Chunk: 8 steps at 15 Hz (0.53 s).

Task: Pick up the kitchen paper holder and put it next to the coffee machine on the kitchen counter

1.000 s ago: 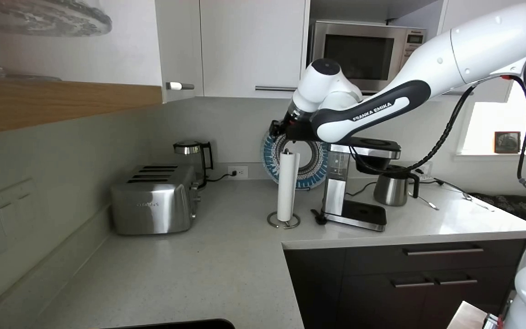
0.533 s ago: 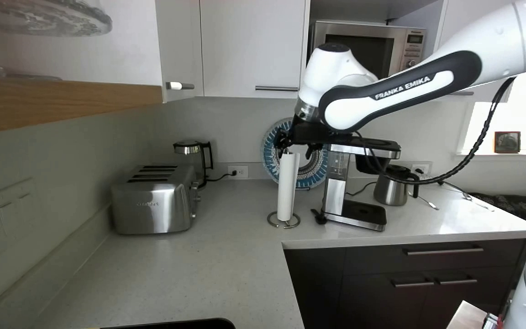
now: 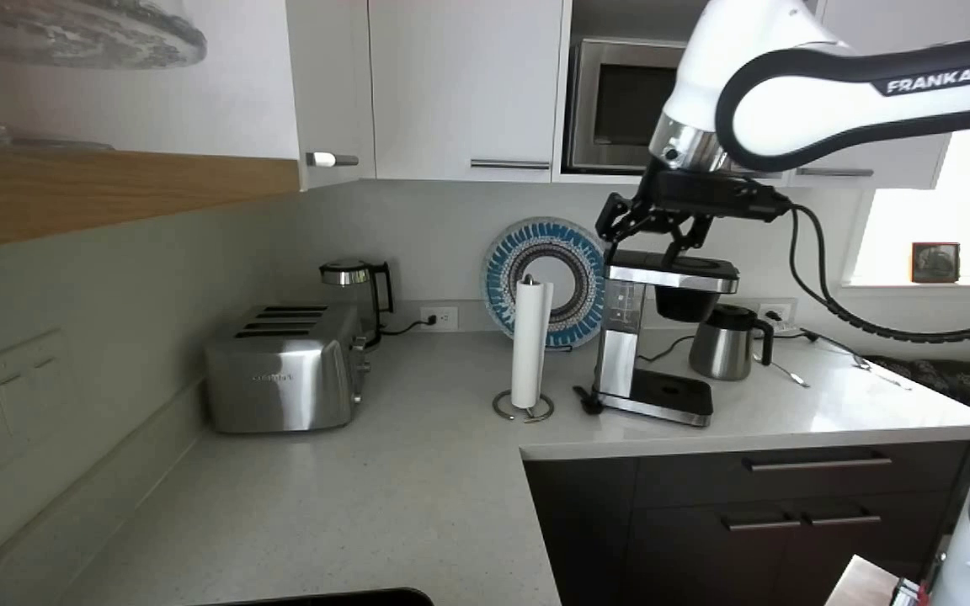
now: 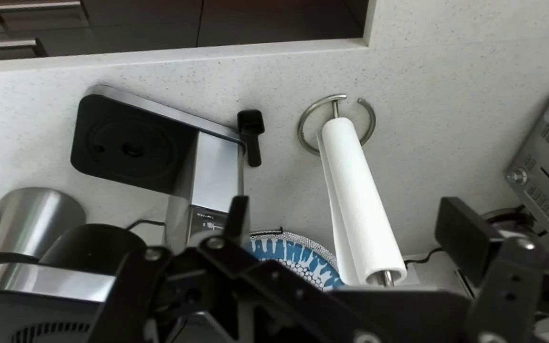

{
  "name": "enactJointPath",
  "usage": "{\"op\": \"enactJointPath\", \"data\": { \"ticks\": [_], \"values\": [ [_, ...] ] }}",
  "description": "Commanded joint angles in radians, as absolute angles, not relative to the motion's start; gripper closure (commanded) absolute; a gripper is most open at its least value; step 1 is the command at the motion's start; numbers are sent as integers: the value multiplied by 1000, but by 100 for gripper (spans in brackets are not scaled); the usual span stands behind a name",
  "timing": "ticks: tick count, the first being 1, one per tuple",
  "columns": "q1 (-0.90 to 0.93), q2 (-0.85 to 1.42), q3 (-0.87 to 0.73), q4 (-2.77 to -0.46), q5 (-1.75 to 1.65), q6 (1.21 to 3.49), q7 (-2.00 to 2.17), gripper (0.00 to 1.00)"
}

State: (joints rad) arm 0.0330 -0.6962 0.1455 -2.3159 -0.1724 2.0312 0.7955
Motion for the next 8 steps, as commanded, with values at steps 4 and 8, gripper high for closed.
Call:
{"op": "enactJointPath", "data": {
  "ticks": [4,8],
  "values": [
    [77,-814,-101,-2289,-56,1970,331,0],
    [-3,-817,-67,-2288,-35,1971,302,0]
  ]
}}
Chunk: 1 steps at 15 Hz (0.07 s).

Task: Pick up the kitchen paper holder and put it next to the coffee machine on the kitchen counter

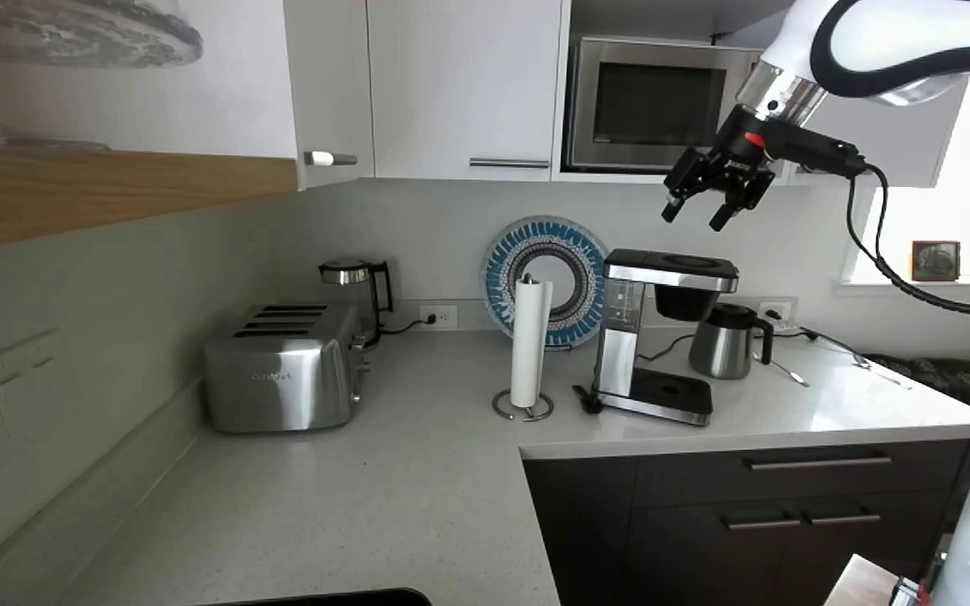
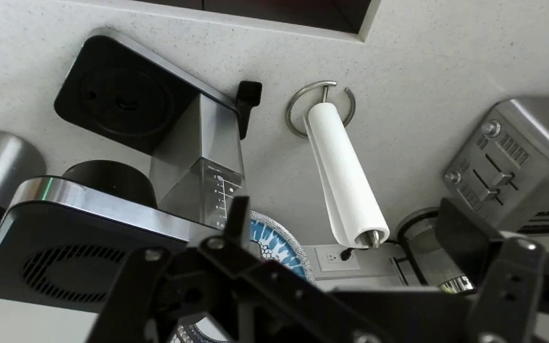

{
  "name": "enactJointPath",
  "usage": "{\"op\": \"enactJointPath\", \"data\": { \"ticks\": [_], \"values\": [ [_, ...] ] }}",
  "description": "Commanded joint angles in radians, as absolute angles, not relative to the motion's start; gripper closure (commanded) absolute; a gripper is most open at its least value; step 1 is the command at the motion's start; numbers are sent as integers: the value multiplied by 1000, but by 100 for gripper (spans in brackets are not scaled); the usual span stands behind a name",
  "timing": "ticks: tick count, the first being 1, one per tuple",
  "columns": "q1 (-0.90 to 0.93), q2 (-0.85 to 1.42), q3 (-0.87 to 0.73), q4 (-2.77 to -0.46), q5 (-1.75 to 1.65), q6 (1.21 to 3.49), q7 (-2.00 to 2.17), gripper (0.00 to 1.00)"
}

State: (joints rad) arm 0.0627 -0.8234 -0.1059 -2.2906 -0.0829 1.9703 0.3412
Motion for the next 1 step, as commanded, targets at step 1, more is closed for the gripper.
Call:
{"op": "enactJointPath", "data": {
  "ticks": [1],
  "values": [
    [1,-814,-68,-2288,-34,1971,299,0]
  ]
}}
